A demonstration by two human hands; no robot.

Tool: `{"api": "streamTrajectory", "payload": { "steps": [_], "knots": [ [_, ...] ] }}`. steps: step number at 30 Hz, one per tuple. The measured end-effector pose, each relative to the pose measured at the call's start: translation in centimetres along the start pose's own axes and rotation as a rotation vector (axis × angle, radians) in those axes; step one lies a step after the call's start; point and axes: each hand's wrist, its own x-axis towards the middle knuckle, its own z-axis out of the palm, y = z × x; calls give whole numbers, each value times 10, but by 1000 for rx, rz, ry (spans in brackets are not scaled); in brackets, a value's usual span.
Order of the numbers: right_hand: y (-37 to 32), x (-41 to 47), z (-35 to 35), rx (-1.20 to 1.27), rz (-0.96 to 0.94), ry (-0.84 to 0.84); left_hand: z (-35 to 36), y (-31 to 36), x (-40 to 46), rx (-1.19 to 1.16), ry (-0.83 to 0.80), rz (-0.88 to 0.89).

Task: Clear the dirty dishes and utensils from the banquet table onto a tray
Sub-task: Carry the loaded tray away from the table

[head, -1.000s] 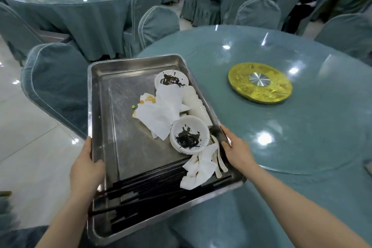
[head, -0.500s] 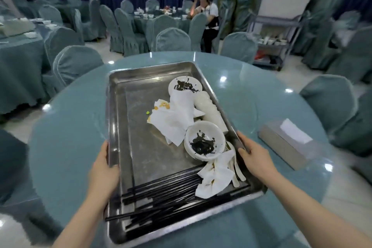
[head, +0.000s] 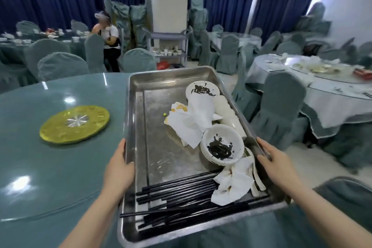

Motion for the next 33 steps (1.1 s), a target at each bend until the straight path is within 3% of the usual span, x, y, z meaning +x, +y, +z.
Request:
{"api": "streamTrajectory", "payload": {
  "steps": [8, 13, 17, 26, 33],
  "knots": [
    [57, -91, -76, -67, 282, 224, 75, 62, -6, -50, -306, 212],
    [86, -161, -109, -90, 435, 311, 121, 93, -43, -197, -497, 308],
    [111, -219, -143, -90, 521, 421, 162, 128, -79, -165, -610, 404],
    [202, -342, -239, -135, 759, 629, 272, 224, -206, -103, -920, 527],
    [306, -411, -353, -153, 797, 687, 371, 303, -343, -200, -986, 566]
  ]
}}
